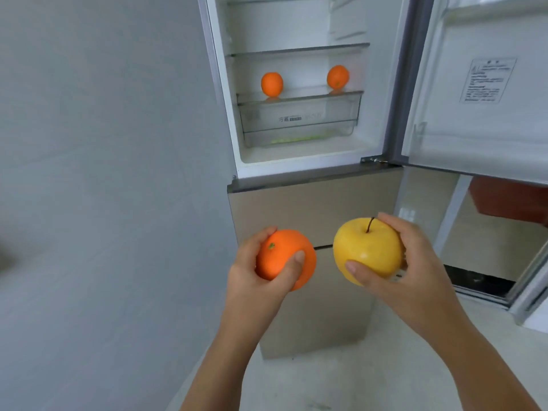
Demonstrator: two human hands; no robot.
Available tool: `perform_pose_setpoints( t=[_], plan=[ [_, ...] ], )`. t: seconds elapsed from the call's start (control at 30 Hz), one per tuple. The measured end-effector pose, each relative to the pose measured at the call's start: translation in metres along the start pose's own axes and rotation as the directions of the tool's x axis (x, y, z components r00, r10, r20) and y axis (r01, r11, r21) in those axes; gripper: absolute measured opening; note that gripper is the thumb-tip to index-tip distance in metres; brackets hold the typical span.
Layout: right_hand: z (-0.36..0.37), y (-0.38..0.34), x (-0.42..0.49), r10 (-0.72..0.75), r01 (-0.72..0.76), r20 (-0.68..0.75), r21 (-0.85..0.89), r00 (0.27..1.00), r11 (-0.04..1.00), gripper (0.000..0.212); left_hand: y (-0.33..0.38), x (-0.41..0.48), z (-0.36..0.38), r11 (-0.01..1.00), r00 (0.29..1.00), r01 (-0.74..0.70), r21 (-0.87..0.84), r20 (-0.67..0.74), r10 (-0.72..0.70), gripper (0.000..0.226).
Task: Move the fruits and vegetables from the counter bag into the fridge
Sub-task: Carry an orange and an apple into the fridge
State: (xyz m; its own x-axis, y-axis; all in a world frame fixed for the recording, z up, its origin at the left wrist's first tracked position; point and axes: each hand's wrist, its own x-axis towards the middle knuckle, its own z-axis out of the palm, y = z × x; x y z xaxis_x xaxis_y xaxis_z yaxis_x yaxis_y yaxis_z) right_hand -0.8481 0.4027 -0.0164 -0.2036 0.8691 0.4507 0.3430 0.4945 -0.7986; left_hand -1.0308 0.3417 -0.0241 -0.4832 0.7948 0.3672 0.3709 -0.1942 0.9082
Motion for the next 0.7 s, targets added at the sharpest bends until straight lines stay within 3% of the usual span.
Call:
perform_pose_setpoints(
  t=[0.33,0.7],
  plan=[
    [0.007,0.044,0.155,-0.094,0.092,0.038,0.049,0.995,0.995,0.075,-0.003,0.141,0.061,0.997,0.994,-0.056,-0.05,-0.099,0.051,0.063],
    [0.059,0.093,0.318,-0.112,0.114,-0.037,0.035,0.993,0.993,0.07,-0.047,0.321,0.098,0.992,0.991,-0.119,-0.048,-0.067,0.116,0.044]
  ],
)
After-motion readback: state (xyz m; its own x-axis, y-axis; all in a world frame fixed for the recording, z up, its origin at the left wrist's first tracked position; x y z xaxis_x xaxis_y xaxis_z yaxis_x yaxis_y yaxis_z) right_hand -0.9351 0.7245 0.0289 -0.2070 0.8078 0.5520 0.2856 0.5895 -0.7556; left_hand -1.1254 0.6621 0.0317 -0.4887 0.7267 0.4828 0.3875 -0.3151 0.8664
